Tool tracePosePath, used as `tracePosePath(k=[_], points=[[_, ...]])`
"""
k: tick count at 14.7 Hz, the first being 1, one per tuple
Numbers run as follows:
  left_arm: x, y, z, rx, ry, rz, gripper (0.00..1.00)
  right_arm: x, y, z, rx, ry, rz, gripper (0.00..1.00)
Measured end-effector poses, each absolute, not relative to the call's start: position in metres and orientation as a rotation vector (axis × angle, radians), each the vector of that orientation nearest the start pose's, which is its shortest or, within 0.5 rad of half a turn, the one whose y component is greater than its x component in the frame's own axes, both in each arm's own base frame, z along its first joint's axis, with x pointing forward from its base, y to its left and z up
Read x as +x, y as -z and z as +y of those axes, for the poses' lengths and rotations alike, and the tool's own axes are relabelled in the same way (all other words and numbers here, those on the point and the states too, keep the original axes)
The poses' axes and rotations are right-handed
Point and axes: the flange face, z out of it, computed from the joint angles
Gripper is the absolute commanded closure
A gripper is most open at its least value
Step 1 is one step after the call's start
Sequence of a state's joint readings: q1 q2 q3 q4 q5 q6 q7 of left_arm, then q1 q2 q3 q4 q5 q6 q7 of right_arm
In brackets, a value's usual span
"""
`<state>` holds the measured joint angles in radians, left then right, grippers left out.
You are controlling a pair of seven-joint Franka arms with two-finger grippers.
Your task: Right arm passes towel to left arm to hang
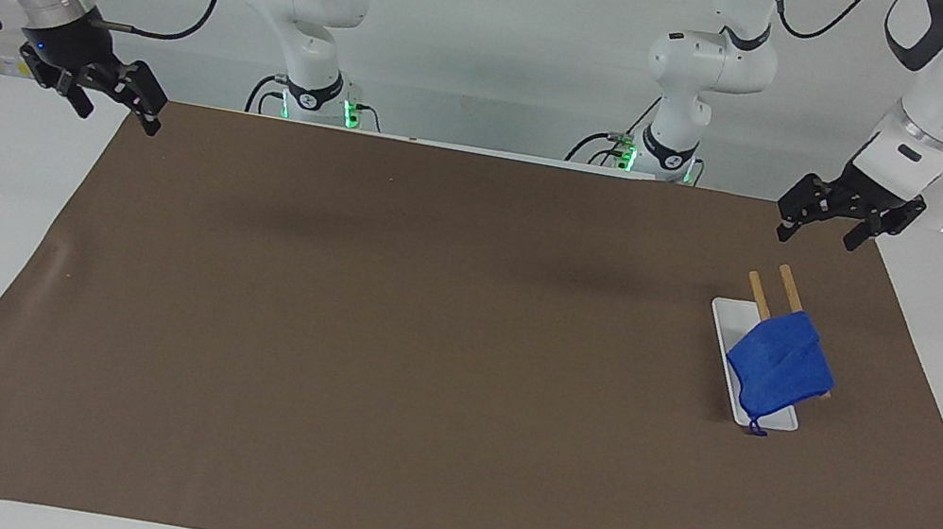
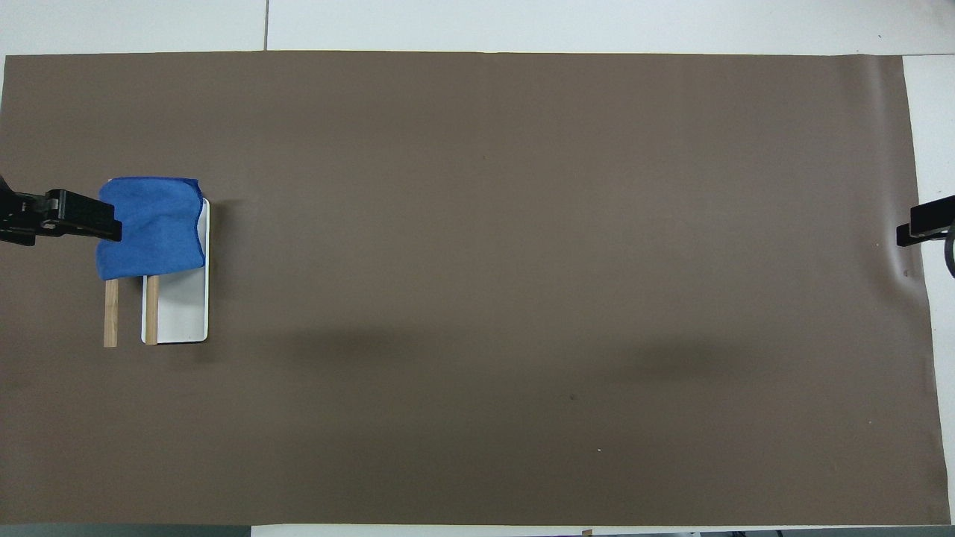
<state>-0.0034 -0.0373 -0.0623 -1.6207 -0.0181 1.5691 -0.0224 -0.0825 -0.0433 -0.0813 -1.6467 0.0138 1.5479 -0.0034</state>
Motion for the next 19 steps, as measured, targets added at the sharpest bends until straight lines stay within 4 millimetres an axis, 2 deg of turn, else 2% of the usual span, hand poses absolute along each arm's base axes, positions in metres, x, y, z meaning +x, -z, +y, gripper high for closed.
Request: tracePosePath(k=[17, 19], points=[[0.540, -0.619, -0.031, -3.156, -0.046, 0.048, 0.00, 0.530, -0.610, -0.087, -3.109, -0.084, 0.249, 0.00], [0.540, -0.618, -0.022, -3.156, -0.047, 0.019, 0.00, 0.531, -0.610, -0.082, -3.109, -0.085, 0.236, 0.00]])
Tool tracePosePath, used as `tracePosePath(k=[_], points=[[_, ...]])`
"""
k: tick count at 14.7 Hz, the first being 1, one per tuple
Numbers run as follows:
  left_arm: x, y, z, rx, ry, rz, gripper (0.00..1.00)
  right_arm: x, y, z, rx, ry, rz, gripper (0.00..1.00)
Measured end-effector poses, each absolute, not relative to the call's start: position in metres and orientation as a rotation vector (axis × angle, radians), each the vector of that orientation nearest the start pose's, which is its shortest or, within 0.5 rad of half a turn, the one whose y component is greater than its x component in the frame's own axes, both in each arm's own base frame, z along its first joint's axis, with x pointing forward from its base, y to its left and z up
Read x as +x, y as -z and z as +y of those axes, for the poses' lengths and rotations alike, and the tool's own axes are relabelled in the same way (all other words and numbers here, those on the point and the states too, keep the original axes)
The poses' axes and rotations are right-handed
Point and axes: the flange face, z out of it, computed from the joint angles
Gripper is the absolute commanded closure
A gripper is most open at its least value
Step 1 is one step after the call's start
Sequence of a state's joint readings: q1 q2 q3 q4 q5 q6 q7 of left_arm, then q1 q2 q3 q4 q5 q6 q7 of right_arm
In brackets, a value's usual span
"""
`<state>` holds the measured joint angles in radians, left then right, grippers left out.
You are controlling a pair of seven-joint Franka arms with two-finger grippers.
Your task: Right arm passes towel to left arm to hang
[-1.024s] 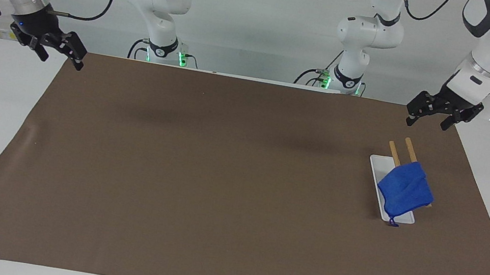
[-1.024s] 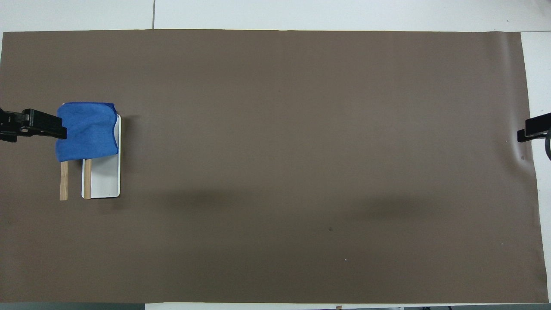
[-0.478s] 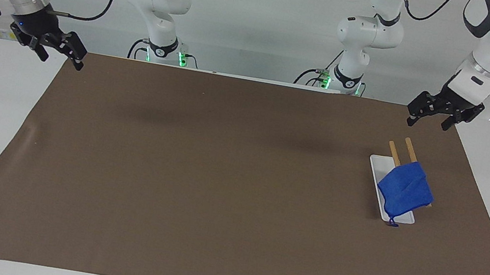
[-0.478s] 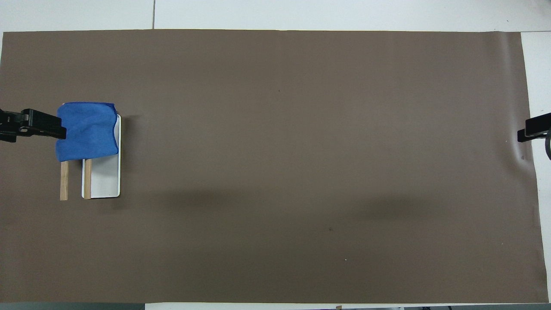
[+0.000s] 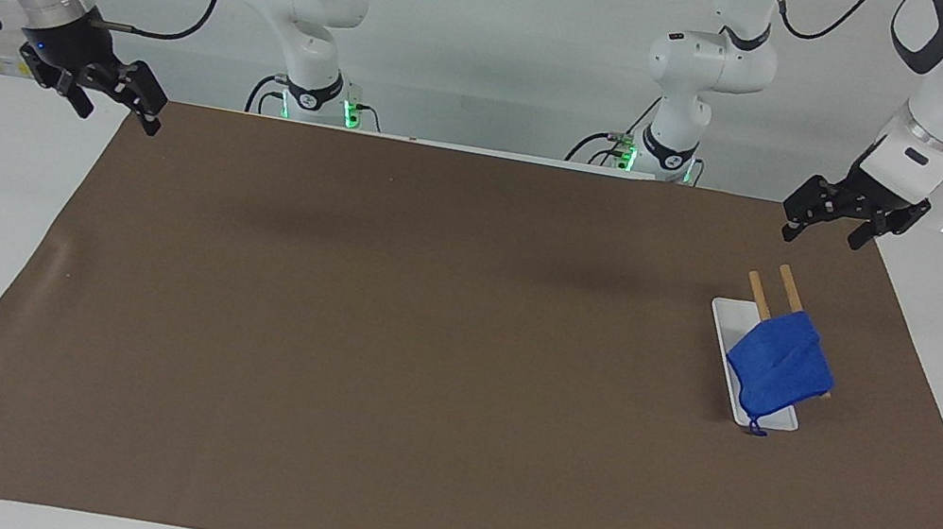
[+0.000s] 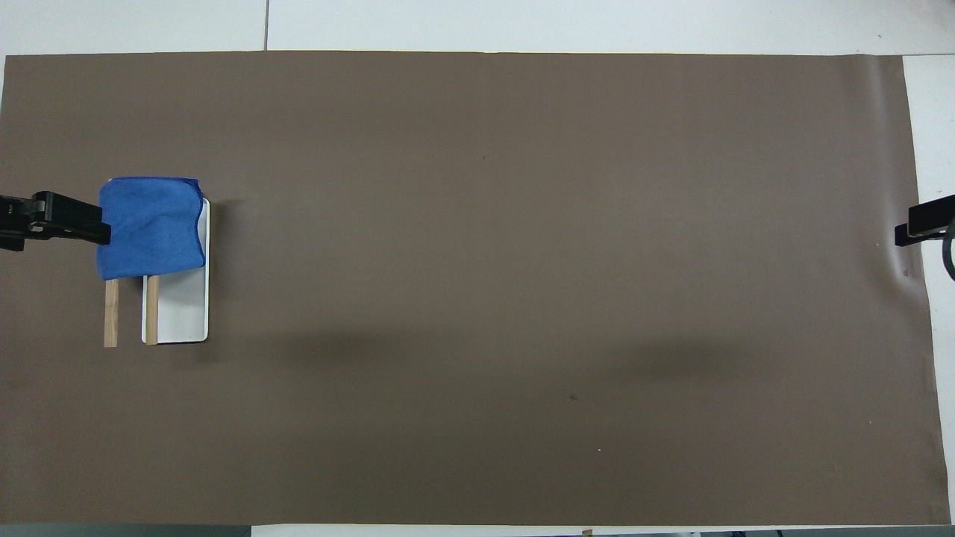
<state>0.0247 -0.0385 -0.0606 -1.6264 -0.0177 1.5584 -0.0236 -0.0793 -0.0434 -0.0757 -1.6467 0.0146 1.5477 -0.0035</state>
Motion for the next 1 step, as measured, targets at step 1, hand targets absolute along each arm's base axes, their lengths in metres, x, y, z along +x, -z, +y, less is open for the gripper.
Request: tracePosePath(k=[1], points=[[0.5401, -0.6168, -0.0149, -3.156, -0.051, -0.001, 0.00, 0.5317, -0.6105, -0.0764, -3.111, -0.085, 0.219, 0.00]])
